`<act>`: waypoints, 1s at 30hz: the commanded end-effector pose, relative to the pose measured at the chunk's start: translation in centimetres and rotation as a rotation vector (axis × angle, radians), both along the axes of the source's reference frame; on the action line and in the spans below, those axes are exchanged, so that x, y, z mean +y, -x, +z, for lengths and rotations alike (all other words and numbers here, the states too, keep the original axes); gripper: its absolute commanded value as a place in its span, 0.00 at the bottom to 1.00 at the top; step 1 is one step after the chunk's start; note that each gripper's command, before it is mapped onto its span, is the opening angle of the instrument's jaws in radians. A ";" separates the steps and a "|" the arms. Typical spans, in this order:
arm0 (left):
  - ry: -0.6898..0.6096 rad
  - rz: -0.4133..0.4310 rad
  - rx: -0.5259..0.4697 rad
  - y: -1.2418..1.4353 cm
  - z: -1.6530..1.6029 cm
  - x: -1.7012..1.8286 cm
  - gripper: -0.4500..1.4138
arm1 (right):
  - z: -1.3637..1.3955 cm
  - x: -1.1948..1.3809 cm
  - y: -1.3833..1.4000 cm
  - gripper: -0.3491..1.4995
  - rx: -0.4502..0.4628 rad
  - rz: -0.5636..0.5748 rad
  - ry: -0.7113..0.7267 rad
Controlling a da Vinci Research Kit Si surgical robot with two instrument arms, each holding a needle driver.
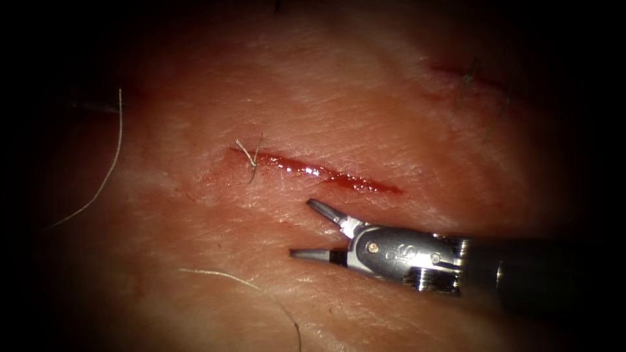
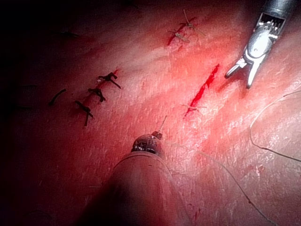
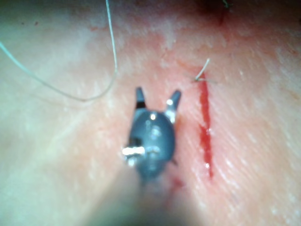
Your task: Wound Closure
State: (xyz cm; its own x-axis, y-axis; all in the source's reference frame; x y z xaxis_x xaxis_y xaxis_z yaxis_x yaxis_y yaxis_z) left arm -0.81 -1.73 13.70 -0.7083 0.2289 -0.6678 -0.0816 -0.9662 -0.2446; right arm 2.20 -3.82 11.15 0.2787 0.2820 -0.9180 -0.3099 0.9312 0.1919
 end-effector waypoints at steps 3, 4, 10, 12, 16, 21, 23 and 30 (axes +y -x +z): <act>0.016 -0.004 0.038 0.02 0.34 0.03 0.02 | 0.12 -0.02 0.07 0.93 -0.019 0.018 -0.001; 0.020 -0.002 0.051 0.02 0.43 0.05 0.02 | 0.13 -0.01 0.07 0.93 -0.024 0.024 0.000; 0.053 0.014 0.135 0.03 1.01 0.08 0.02 | 0.13 -0.01 0.07 0.93 -0.019 0.032 0.002; 0.053 0.018 0.139 0.05 1.20 0.07 0.02 | 0.13 -0.01 0.06 0.93 -0.020 0.032 0.002; 0.056 0.022 0.131 0.07 1.48 0.05 0.00 | 0.13 -0.01 0.02 0.92 -0.019 0.037 0.003; 0.044 0.020 0.145 0.07 1.74 0.05 0.03 | 0.14 -0.01 0.00 0.92 -0.020 0.038 0.004; 0.029 0.018 0.151 0.07 1.81 0.05 0.09 | 0.15 -0.02 0.00 0.92 -0.020 0.038 0.004; -0.073 -0.074 0.168 0.04 1.81 0.08 0.86 | 0.16 -0.06 -0.01 0.92 -0.020 0.038 0.008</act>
State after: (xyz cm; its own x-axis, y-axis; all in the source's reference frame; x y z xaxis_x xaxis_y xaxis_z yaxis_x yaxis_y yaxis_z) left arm -0.79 -1.62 15.40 -0.7812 0.3456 -0.5199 -0.2118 -0.9301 -0.3001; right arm 2.14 -3.83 11.26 0.2881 0.2861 -0.9139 -0.3514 0.9193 0.1770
